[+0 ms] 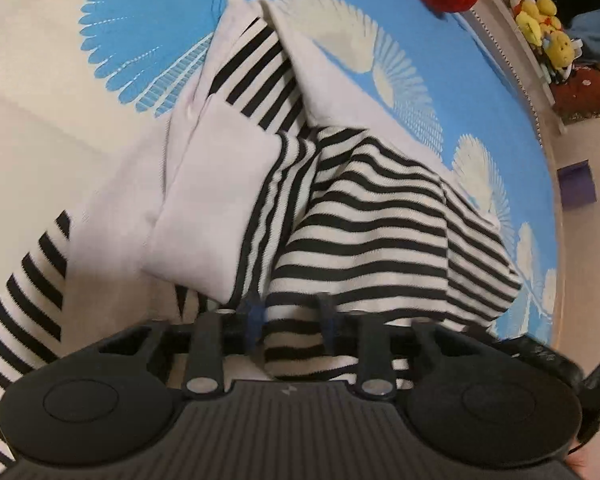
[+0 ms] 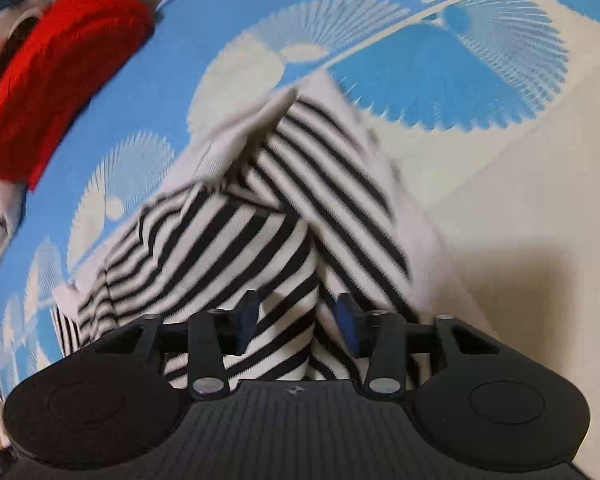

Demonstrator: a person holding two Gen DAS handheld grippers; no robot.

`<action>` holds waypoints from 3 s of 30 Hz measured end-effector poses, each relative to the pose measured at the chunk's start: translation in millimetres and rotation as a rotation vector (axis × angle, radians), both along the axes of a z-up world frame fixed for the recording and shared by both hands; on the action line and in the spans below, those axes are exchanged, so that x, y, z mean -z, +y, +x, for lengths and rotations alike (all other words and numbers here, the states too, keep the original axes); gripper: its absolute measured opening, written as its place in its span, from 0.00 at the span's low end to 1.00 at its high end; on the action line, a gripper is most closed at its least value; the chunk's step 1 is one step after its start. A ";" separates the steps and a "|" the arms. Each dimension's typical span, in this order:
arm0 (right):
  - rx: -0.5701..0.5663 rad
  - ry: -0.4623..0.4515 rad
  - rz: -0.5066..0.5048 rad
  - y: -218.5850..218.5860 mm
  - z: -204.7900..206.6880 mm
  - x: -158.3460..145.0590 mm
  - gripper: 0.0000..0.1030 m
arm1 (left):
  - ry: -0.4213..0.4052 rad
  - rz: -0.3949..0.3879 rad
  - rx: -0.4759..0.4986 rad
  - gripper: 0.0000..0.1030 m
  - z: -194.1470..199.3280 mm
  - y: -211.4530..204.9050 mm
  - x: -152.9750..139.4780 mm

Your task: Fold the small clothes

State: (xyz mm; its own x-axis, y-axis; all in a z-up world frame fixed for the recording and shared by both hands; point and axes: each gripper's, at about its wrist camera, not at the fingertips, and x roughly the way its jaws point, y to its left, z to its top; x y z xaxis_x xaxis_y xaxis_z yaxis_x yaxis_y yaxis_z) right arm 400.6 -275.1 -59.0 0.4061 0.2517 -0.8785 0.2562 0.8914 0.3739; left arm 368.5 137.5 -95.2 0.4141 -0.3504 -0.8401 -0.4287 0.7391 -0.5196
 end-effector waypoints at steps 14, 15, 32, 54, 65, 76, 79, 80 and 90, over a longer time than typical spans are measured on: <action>0.045 -0.123 0.182 -20.6 -40.7 -37.7 0.01 | -0.318 0.194 -0.018 0.02 -6.9 24.4 -62.0; 0.050 -0.067 0.170 -21.0 -42.5 -28.4 0.01 | -0.229 0.196 -0.012 0.02 -4.4 26.8 -47.3; 0.045 0.001 -0.033 -14.6 -15.5 -6.7 0.43 | -0.027 0.056 -0.029 0.09 -6.9 34.7 -5.3; -0.078 -0.245 -0.092 29.9 -28.1 -41.7 0.50 | -0.230 0.271 0.181 0.35 -12.8 -12.0 -40.6; -0.061 -0.082 -0.007 25.1 -27.2 -16.1 0.55 | -0.229 0.291 0.251 0.34 -16.2 -15.1 -35.2; -0.062 -0.098 -0.060 16.9 -19.8 -27.8 0.54 | -0.368 0.409 0.304 0.28 -39.1 -12.6 -66.5; -0.078 -0.234 -0.114 14.2 -26.1 -61.1 0.54 | -0.390 0.425 0.281 0.27 -58.0 -14.3 -89.5; -0.066 -0.267 -0.107 9.6 -32.2 -73.9 0.54 | -0.384 0.440 0.294 0.27 -67.3 -14.9 -96.6; -0.094 -0.481 -0.096 -32.4 -168.9 -165.5 0.54 | -0.387 0.531 0.298 0.27 -204.3 -16.0 -154.2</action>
State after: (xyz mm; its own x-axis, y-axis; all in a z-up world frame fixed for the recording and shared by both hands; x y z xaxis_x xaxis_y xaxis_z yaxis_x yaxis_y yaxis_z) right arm 231.7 -307.5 106.5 0.7504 0.2336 -0.6183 -0.0082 0.9387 0.3447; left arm 164.2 121.5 59.0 0.6670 -0.0803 -0.7407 -0.0270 0.9909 -0.1317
